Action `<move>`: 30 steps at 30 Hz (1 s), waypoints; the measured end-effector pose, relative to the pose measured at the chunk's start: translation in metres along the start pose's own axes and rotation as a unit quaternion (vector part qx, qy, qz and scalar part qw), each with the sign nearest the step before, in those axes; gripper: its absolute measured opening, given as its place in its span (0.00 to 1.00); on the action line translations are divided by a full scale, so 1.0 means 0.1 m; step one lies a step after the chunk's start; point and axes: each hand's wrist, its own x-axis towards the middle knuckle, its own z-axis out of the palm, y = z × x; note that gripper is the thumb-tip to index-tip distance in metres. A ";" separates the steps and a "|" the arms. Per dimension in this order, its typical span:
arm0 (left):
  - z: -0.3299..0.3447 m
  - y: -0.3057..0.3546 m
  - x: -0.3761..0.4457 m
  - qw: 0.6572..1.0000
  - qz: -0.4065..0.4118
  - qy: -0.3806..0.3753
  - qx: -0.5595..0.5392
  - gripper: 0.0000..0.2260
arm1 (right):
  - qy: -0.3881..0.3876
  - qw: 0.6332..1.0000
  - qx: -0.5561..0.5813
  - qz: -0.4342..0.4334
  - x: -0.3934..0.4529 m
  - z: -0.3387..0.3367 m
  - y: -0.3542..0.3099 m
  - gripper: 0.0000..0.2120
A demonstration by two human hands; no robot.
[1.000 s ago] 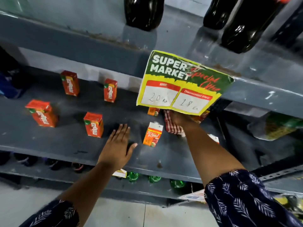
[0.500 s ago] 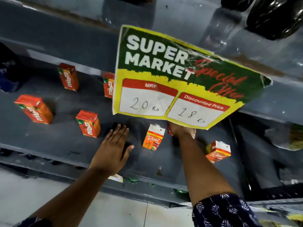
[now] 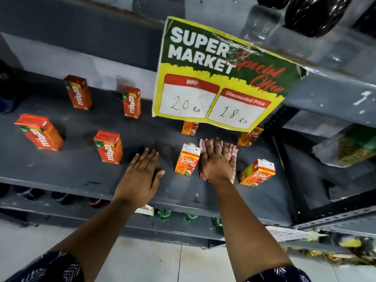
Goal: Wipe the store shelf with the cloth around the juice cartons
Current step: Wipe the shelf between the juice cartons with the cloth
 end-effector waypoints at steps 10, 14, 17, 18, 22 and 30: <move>0.02 -0.01 0.00 0.999 0.004 -0.032 0.021 0.28 | -0.016 0.999 -0.040 0.013 -0.65 0.11 -0.03 0.26; 0.02 0.02 -0.06 0.998 0.013 -0.050 0.022 0.26 | 0.004 0.999 -0.053 0.003 -0.86 0.16 -0.02 0.26; -0.02 0.03 -0.20 0.998 0.029 -0.057 0.010 0.28 | 0.011 0.999 -0.043 -0.002 -0.98 0.17 -0.04 0.25; -0.02 0.03 -0.25 0.998 0.034 -0.060 0.009 0.29 | 0.011 0.999 -0.038 -0.006 -1.02 0.16 -0.04 0.25; -0.04 0.02 -0.38 0.997 0.041 -0.064 0.009 0.28 | 0.014 0.999 -0.029 -0.017 -1.24 0.13 -0.06 0.25; -0.23 -0.07 -0.55 0.994 0.058 -0.093 0.026 0.29 | -0.001 1.000 -0.025 -0.013 -1.74 0.10 -0.08 0.38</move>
